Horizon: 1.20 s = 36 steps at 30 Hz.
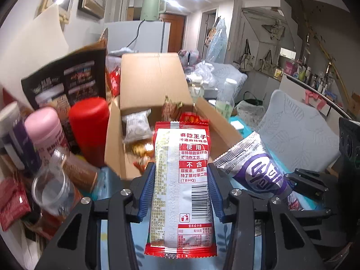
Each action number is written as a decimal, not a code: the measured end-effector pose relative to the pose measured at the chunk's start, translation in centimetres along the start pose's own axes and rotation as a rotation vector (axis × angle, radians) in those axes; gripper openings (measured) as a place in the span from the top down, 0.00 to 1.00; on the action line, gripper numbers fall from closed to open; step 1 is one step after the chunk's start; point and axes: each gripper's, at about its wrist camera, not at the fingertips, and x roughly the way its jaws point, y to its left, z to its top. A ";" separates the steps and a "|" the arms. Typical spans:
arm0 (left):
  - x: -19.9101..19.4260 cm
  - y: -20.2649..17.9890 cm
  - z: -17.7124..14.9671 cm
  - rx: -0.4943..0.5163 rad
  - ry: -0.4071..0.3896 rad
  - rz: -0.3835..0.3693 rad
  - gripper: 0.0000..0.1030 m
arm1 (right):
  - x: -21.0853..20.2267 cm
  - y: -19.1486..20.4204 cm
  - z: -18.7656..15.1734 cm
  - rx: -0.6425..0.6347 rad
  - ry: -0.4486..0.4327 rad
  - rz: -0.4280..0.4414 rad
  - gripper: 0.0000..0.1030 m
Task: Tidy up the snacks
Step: 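Carry the red strip packet and GOZI packet up over the cardboard box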
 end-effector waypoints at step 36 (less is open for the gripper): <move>11.6 8.1 12.1 -0.097 -0.104 0.159 0.57 | 11.1 -5.4 15.3 -0.032 -0.111 0.052 0.61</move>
